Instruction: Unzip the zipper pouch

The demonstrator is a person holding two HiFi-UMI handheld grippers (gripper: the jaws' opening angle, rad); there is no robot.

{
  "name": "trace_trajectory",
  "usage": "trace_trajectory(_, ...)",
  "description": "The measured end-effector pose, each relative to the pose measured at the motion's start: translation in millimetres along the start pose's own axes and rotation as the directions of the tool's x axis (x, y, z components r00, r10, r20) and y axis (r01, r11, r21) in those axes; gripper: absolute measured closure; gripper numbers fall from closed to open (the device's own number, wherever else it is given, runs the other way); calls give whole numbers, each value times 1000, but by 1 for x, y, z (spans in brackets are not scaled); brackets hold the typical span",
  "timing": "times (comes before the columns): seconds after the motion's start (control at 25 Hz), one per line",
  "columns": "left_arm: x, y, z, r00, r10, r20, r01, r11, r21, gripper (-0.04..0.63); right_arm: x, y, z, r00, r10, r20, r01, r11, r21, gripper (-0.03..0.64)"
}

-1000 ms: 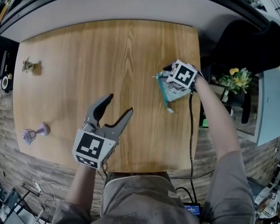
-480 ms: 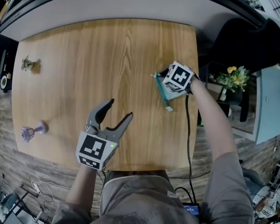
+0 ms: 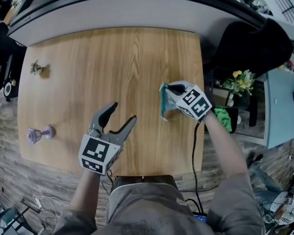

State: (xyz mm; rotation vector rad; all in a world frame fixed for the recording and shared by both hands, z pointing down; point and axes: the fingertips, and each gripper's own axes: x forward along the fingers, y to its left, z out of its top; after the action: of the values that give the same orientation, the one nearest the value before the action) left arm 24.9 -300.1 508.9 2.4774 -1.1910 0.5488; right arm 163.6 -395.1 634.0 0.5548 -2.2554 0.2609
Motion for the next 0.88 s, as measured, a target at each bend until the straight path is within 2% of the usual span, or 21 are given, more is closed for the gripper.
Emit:
trace_trajectory(0.12, -15, -5, 9, 1000, 5, 17, -5, 1000, 0, 316, -42, 14, 30, 990, -75, 121, 75, 997, 6, 589)
trace_trajectory(0.24, -30, -14, 22, 999, -3, 43, 3, 1000, 11, 318, -83, 32, 60, 967, -127, 222, 123, 992, 33, 589)
trace_trajectory(0.4, -50, -23, 44, 996, -6, 89, 2, 999, 46, 319, -138, 53, 106, 907, -214, 362, 218, 975, 32, 589)
trace_trajectory(0.52, -65, -26, 55, 993, 5, 119, -13, 998, 64, 319, -173, 68, 132, 868, -251, 429, 264, 964, 31, 589)
trace_trajectory(0.68, -89, -30, 70, 986, 5, 165, -15, 998, 62, 318, -217, 91, 161, 810, -277, 517, 299, 953, 43, 589)
trace_trajectory(0.88, -122, -35, 82, 978, 8, 209, -19, 999, 51, 321, -257, 122, 173, 753, -300, 585, 306, 948, 92, 589)
